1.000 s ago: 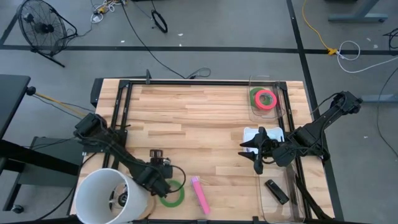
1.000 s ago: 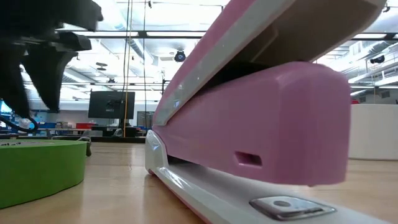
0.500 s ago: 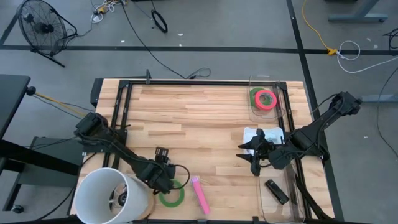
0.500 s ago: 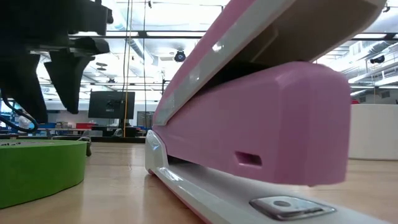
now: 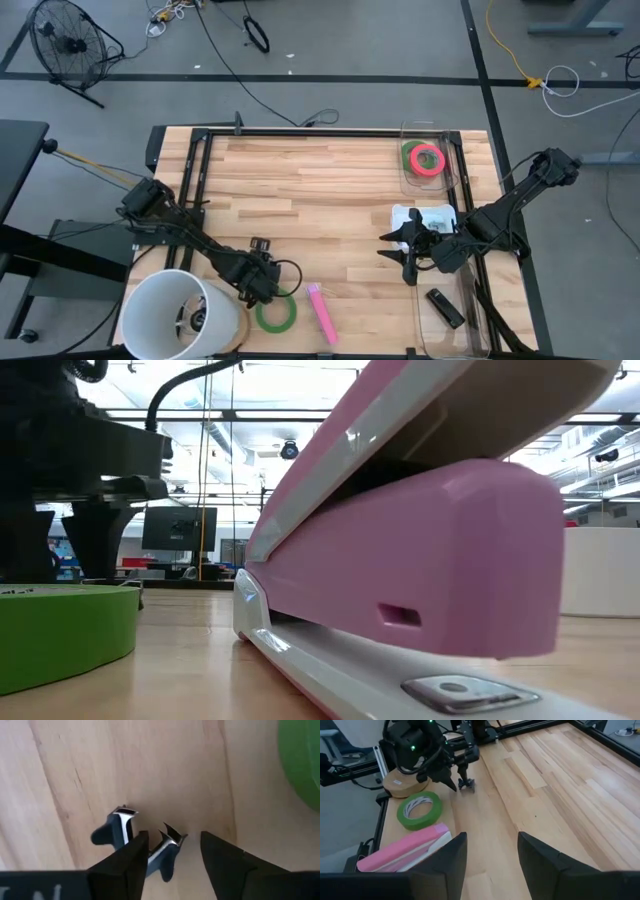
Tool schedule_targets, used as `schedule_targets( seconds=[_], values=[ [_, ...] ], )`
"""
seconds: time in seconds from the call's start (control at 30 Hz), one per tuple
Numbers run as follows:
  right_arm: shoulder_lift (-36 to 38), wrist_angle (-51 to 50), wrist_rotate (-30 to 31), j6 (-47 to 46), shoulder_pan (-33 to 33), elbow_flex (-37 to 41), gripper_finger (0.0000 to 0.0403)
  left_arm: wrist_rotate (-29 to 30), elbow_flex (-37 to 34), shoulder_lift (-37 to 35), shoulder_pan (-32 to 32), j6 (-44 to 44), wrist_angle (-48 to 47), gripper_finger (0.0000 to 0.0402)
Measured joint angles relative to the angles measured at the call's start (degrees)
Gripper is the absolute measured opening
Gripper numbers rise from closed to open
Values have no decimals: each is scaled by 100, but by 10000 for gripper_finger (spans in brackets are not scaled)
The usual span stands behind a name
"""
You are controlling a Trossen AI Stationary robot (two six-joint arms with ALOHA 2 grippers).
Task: Pick and place Stapler, Stapler remover, tape
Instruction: Put the black staple remover into the white bin
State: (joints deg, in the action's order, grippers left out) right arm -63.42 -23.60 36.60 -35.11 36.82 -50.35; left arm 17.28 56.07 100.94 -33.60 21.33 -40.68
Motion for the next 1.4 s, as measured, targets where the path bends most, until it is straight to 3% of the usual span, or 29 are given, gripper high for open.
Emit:
schedule_targets(
  seconds=[0.1,0.23,0.5,0.7,0.9,1.13,1.27,1.4],
  values=[
    [0,24,0,0,0,0,174,2,1,7,2,35,-12,144],
    [0,28,2,0,1,0,174,211,121,22,26,2,-119,39],
    [0,40,48,-4,0,0,174,515,495,20,233,-133,-214,36],
    [0,42,52,20,0,0,174,1227,1274,-86,358,-707,-237,36],
    [0,73,61,24,-2,0,174,1673,2178,-378,465,-1685,888,36],
    [0,215,57,85,-2,0,174,611,2289,-840,580,-3014,3654,36],
    [0,867,42,648,-2,2,174,420,2289,-887,761,-3063,4344,36],
    [0,1781,19,1442,-2,2,174,-235,2280,-879,946,-3086,4695,36]
  ],
)
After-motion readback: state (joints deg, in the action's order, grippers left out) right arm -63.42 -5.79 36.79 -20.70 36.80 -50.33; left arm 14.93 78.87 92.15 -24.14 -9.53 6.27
